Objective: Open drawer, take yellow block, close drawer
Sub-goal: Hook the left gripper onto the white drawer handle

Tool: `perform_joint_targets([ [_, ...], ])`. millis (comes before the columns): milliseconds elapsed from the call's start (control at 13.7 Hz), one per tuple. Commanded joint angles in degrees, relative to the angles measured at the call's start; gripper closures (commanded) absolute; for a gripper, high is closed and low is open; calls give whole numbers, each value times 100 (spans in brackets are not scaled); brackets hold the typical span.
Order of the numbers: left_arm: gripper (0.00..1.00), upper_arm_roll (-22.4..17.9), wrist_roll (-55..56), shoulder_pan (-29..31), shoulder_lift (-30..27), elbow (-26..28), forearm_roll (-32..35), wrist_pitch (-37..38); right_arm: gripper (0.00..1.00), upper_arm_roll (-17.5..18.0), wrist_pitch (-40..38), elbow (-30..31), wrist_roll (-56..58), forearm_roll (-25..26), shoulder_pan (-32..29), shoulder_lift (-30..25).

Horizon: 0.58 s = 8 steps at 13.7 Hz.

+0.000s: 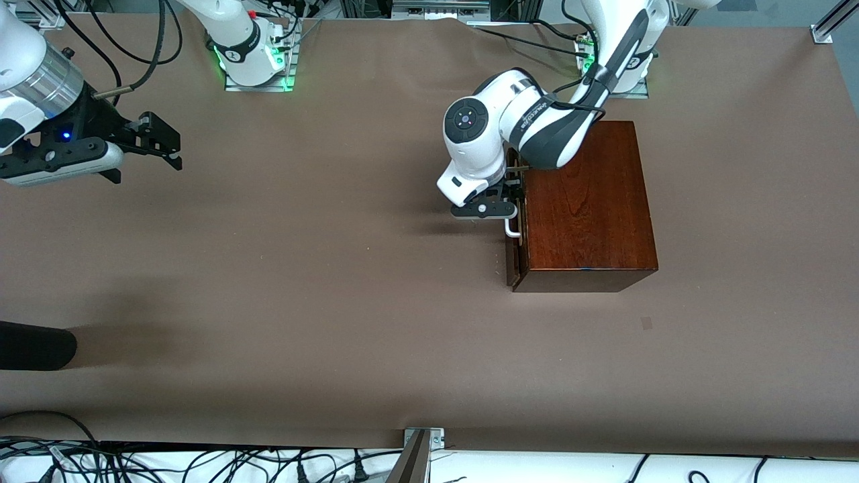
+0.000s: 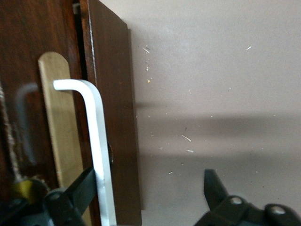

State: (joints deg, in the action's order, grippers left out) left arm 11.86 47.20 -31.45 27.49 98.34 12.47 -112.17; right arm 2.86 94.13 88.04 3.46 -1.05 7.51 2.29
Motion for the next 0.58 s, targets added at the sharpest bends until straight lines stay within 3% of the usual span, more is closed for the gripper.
perform_joint_targets([
  [0,0,-34,237,-107,213,63,326,-278,0,57,-44,-50,15,-106,-57,-36],
  [510,0,-34,579,-432,450,-139,248,-867,0,-4,-88,-50,15,-114,-74,-27],
])
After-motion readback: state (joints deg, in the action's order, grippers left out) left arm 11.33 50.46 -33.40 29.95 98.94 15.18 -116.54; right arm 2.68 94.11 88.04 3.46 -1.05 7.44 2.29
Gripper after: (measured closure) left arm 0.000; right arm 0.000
